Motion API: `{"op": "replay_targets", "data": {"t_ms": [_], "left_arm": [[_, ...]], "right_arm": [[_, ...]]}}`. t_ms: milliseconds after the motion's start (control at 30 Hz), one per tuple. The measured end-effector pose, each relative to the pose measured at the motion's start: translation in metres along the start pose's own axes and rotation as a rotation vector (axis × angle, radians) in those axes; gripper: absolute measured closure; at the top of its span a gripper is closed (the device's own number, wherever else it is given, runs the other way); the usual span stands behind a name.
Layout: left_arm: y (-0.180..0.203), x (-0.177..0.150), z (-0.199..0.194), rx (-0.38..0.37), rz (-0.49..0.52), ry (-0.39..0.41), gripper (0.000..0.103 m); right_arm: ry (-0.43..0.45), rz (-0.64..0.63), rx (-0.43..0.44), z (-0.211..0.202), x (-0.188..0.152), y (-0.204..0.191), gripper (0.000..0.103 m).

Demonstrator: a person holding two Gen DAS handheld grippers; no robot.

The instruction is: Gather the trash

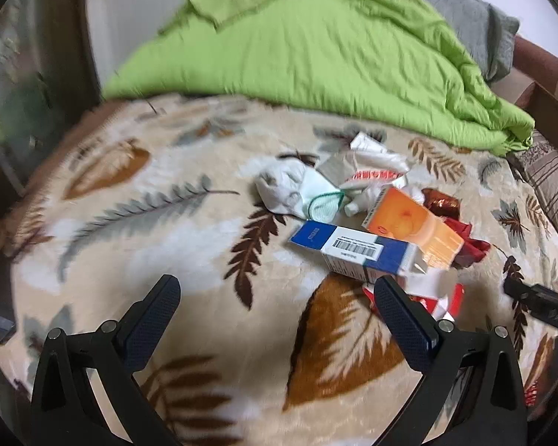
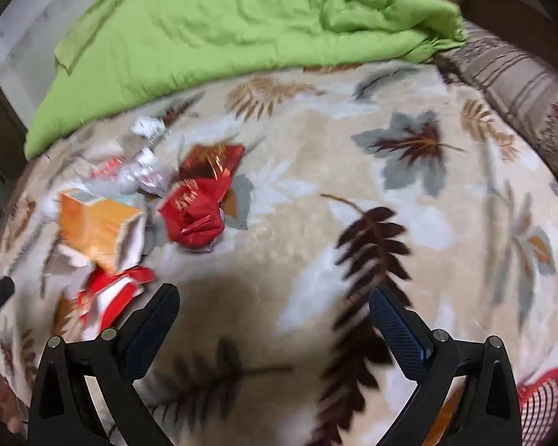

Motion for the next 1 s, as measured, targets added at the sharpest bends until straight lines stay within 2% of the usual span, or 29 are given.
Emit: {"op": "replay_targets", "data": {"t_ms": [233, 300, 433, 533, 700, 1000], "left_arm": [[0.007, -0.033, -0.066, 0.058, 0.023, 0.212, 0.000], [0.013, -0.046, -0.082, 0.059, 0.048, 0.258, 0.000], [0.021, -0.068, -0.104, 0.061, 0.090, 0.328, 0.000], [0.025, -0.072, -0.110, 0.063, 0.104, 0.338, 0.000], [0.020, -0.078, -0.114, 0.056, 0.058, 0.336, 0.000], [0.002, -0.078, -0.096, 0.049, 0.023, 0.265, 0.000]], "right_arm": [[0.251, -0.144, -0.049, -0.082, -0.028, -0.020, 0.000], [0.296, -0.168, -0.051, -0.095, -0.041, -0.027, 0.000], [0.325, -0.250, -0.050, -0.108, -0.064, -0.041, 0.000], [0.362, -0.278, -0.065, -0.114, -0.071, -0.048, 0.000], [0.370, -0.285, -0.052, -0.118, -0.082, -0.046, 0.000], [0.353, -0.263, -0.056, -0.114, -0.083, -0.042, 0.000]]}}
Point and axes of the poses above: each gripper's, at about its wrist camera, not at the fingertips, and z roughly the way its jaws point, y to its right, x to its top, the point moved 4 cm from there along z, roughly the way its jaws point, and after that the axes turned 9 degrees about x, right-handed, at the moved point
